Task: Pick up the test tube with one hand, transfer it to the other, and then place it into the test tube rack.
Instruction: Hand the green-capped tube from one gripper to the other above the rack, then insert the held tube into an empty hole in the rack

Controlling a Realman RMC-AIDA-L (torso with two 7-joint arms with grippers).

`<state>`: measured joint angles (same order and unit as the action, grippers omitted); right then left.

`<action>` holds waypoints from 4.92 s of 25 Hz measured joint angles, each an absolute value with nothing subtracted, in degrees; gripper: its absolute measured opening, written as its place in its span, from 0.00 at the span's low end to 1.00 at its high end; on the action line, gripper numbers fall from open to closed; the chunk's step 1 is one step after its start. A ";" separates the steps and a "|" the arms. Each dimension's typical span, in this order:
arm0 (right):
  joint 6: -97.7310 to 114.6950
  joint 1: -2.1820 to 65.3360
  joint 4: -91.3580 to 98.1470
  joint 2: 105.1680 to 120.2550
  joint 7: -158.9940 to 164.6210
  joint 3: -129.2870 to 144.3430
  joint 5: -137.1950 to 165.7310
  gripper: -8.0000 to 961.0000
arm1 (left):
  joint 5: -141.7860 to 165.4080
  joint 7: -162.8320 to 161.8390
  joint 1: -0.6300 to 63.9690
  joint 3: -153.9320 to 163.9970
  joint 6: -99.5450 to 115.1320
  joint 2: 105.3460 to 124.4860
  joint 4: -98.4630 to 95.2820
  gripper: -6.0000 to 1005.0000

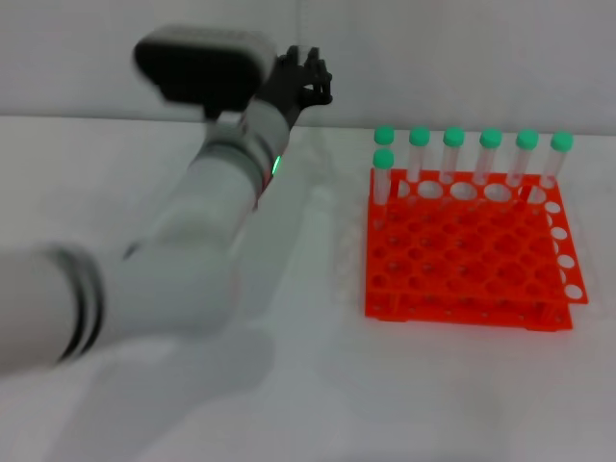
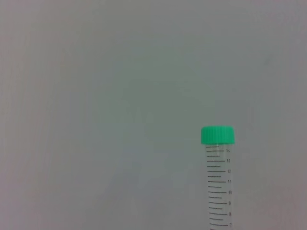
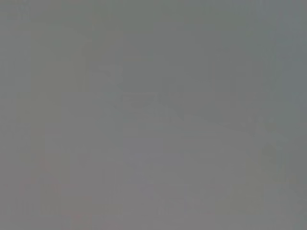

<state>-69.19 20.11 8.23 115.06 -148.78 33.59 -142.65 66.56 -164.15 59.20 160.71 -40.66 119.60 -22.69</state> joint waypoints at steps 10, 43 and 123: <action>-71.84 20.14 8.28 115.02 -148.79 33.84 -142.37 0.81 | 108.71 -176.57 39.80 153.80 -61.83 119.81 -35.32 0.21; -100.04 21.99 37.74 107.21 -107.52 39.93 -99.58 0.79 | 120.87 -172.86 44.17 162.87 -50.12 120.59 -41.31 0.22; -91.69 31.52 28.93 115.41 -120.13 40.61 -101.07 0.23 | 126.10 -171.37 22.99 153.19 -71.39 120.20 -32.80 0.88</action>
